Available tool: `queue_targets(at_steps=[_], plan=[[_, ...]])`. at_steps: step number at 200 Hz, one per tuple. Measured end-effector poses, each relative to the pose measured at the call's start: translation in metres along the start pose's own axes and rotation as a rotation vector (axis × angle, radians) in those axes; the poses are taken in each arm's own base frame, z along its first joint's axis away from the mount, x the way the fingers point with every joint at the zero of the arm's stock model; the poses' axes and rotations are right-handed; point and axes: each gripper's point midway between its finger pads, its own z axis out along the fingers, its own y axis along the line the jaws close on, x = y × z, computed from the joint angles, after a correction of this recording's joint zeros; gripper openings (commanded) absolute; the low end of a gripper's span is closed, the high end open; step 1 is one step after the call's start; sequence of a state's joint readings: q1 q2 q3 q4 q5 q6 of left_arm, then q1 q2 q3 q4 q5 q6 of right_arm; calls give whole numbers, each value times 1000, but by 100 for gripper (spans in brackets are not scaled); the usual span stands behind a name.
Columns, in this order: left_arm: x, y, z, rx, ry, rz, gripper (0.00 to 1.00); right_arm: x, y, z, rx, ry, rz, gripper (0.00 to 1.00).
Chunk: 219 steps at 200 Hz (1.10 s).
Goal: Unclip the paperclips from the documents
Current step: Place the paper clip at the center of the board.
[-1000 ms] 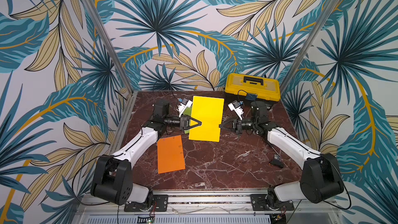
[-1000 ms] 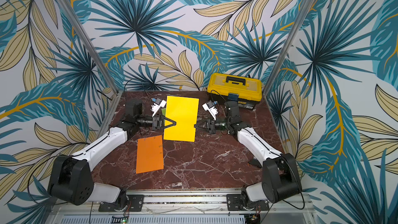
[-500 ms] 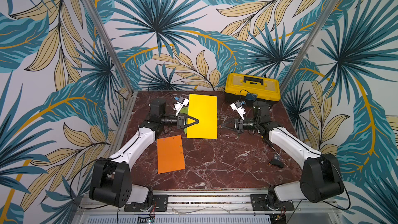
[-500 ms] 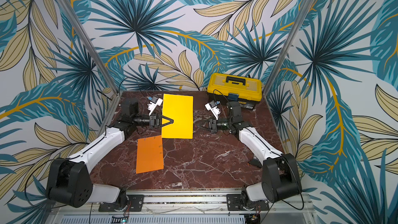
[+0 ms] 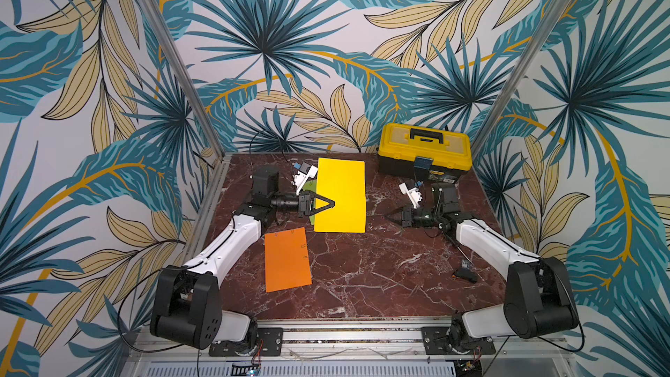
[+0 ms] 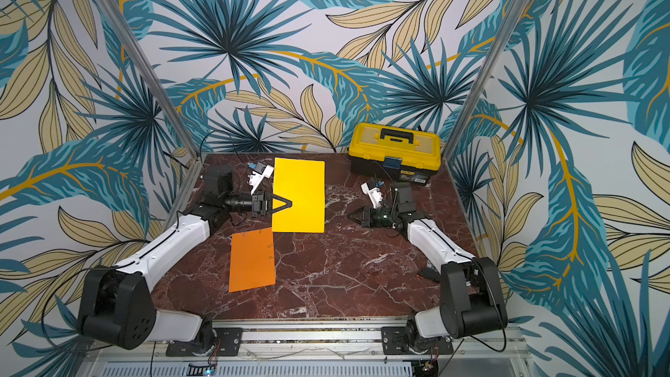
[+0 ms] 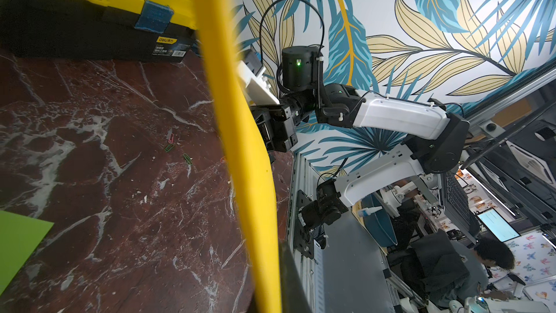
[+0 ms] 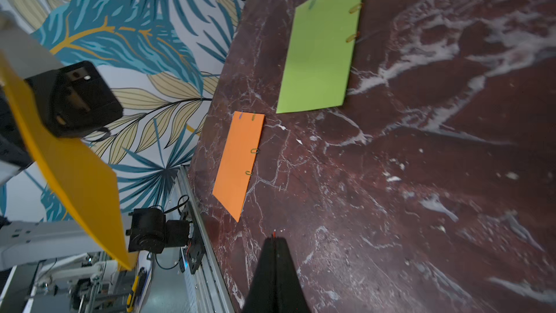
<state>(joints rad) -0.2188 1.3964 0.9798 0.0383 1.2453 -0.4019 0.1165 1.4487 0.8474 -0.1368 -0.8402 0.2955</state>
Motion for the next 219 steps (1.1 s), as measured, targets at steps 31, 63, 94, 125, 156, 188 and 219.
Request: queue_targets(at_steps=[31, 63, 94, 125, 156, 188, 219], plan=[[3, 4, 0, -10, 0, -7, 0, 14, -44, 5, 137, 14, 141, 4], [3, 3, -1, -16, -4, 0, 0, 26, -78, 11, 250, 36, 242, 4], [1, 4, -2, -30, -13, 6, 0, 35, -100, 13, 329, 58, 300, 3], [1, 3, -4, -40, -21, 11, 0, 49, -120, 14, 391, 92, 358, 3], [1, 6, -5, -50, -24, 7, 0, 54, -127, 14, 417, 108, 376, 4], [1, 7, -6, -58, -29, 7, 0, 53, -129, 13, 432, 106, 381, 12], [2, 10, -7, -67, -32, 1, 0, 56, -132, 10, 462, 119, 394, 24]])
